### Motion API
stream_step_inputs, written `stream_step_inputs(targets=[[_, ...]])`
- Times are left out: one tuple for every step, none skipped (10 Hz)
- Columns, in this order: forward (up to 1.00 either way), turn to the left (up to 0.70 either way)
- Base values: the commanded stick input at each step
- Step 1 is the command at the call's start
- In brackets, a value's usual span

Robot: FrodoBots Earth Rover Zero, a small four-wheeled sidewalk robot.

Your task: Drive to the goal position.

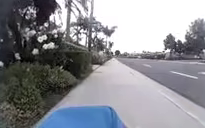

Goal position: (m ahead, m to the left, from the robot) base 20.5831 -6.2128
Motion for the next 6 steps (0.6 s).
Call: stream_step_inputs(targets=[[0.7,0.0],[0.7,0.0],[0.7,0.0],[0.7,0.0],[0.7,0.0],[0.7,0.0]])
